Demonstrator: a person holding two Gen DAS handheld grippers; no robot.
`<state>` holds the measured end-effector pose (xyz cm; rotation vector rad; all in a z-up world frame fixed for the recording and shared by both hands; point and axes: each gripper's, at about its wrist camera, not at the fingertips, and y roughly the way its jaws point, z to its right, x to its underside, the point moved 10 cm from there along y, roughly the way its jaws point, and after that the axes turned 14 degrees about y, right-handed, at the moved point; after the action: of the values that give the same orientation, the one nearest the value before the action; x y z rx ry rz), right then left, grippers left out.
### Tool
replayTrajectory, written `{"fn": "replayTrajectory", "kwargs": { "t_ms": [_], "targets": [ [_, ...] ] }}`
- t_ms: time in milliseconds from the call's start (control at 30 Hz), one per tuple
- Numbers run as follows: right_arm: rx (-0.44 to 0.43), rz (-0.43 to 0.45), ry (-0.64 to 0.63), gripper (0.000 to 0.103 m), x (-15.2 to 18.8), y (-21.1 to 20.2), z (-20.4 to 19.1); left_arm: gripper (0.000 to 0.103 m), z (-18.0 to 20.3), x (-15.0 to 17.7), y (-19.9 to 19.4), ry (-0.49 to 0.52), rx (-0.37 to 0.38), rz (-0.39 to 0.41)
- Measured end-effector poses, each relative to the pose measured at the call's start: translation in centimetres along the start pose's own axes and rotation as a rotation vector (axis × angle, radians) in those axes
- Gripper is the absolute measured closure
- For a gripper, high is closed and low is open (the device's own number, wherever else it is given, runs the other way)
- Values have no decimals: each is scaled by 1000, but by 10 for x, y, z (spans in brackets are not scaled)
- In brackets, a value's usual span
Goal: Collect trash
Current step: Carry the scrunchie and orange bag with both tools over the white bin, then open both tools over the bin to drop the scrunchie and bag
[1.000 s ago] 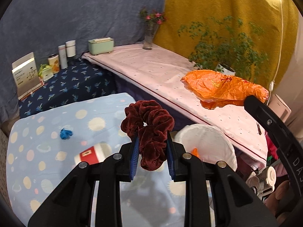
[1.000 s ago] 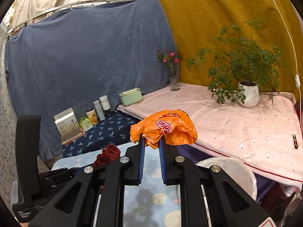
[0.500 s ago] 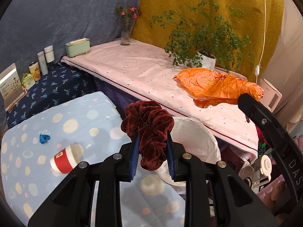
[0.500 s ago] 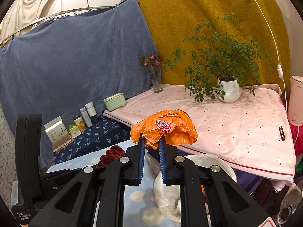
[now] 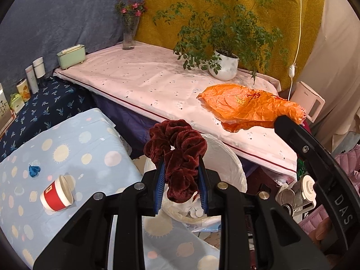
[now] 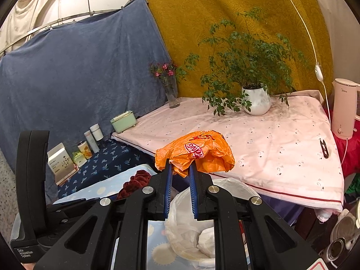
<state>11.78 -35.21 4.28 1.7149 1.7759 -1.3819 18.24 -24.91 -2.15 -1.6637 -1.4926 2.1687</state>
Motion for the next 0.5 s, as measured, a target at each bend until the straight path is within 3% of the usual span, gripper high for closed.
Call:
{"fn": "replayTrajectory", "kwargs": {
  "t_ms": [300, 333, 367, 400, 467, 500],
  "targets": [
    [15, -15, 22, 88, 1, 12, 11, 73, 11, -4, 17, 15, 24, -8],
    [13, -21, 23, 86, 2, 14, 12, 69, 11, -5, 19, 8, 27, -4],
    [14, -30, 23, 82, 3, 16, 13, 55, 10, -6, 21, 4, 21, -1],
    [23, -31, 27, 71, 4, 18, 16, 41, 8, -6, 22, 0, 12, -1],
    [10, -34, 41, 61, 5, 19, 16, 37, 6, -6, 23, 2, -3, 2],
    [13, -33, 43, 61, 5, 20, 17, 36, 5, -6, 25, 6, -8, 1]
  ]
}}
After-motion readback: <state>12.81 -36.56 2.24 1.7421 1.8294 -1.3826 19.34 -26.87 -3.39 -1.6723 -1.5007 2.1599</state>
